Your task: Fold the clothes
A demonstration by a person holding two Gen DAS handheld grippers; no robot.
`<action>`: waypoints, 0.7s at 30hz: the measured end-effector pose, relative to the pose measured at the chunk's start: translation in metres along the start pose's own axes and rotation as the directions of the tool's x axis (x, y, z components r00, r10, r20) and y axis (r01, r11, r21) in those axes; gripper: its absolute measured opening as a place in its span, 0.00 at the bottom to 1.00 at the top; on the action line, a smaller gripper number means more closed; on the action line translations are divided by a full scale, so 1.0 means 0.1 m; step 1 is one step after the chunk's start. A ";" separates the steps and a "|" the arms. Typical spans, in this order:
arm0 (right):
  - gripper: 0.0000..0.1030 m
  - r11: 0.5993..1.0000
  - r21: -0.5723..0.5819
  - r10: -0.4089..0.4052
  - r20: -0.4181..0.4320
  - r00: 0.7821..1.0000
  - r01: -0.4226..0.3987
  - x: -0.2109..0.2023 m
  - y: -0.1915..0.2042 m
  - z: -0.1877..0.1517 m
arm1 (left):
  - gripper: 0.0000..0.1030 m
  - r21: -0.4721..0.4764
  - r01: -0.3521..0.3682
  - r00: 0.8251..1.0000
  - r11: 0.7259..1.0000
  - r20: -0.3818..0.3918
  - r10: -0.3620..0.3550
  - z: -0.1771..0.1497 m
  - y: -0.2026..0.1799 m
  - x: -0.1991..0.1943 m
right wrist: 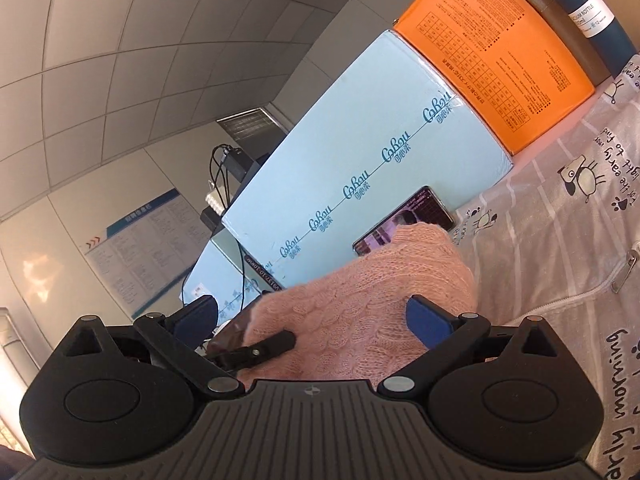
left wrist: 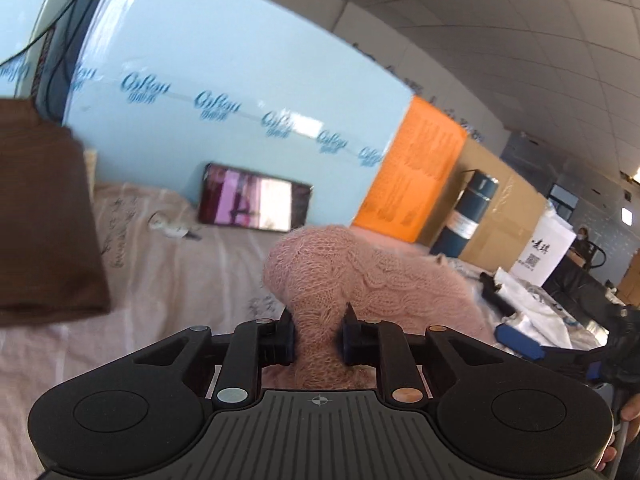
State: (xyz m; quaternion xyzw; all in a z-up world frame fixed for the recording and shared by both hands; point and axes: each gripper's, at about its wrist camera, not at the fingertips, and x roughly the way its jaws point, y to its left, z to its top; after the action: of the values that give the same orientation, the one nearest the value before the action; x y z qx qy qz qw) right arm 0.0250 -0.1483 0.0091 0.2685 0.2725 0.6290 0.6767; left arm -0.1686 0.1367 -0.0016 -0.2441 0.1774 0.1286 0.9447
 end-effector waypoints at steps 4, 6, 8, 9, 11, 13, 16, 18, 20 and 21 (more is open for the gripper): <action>0.98 1.000 -0.003 0.029 -0.036 0.999 -0.029 0.04 0.01 -0.01 | 0.21 -0.007 -0.023 1.000 1.000 -0.022 0.023 -0.02 0.04 0.06; 0.98 1.000 0.003 0.011 -0.068 0.998 -0.011 0.10 -0.01 -0.02 | 0.24 0.010 -0.044 0.998 0.999 -0.038 0.044 -0.06 0.04 0.11; 0.98 0.997 0.004 -0.071 -0.119 0.990 0.072 0.19 -0.05 -0.04 | 0.27 -0.001 -0.047 0.998 0.999 -0.036 0.047 -0.08 0.05 0.13; 0.98 0.992 0.003 -0.125 -0.145 0.981 0.127 0.24 -0.08 -0.05 | 0.28 -0.009 -0.044 0.999 0.999 -0.028 0.043 -0.07 0.05 0.11; 0.98 0.975 0.011 -0.214 -0.179 0.960 0.220 0.31 -0.15 -0.09 | 0.55 -0.039 -0.036 0.999 0.999 -0.007 0.036 -0.04 0.06 0.03; 0.98 0.971 0.021 -0.231 -0.171 0.958 0.238 0.30 -0.17 -0.10 | 0.79 -0.099 -0.031 0.999 0.995 0.021 0.033 -0.01 0.10 -0.07; 0.98 0.972 0.023 -0.230 -0.117 0.966 0.234 0.22 -0.17 -0.09 | 0.87 -0.200 -0.001 1.000 0.980 0.028 0.007 0.02 0.16 -0.19; 0.98 0.969 0.037 -0.240 -0.112 0.964 0.246 0.21 -0.20 -0.09 | 0.88 -0.240 0.012 1.000 0.971 -0.012 -0.015 0.00 0.18 -0.18; 0.98 0.962 0.051 -0.260 -0.123 0.958 0.268 0.23 -0.23 -0.08 | 0.89 -0.254 0.013 0.997 0.967 -0.071 -0.032 -0.05 0.17 -0.12; 0.98 0.959 0.053 -0.268 -0.127 0.955 0.277 0.24 -0.23 -0.08 | 0.90 -0.259 0.012 0.995 0.966 -0.094 -0.037 -0.07 0.17 -0.07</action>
State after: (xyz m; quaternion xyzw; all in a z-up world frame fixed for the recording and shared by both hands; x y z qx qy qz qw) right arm 0.0372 -0.1253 -0.0140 0.2141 0.3684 0.5345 0.7299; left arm -0.1828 0.1461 -0.0113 -0.3730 0.2021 0.1269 0.8966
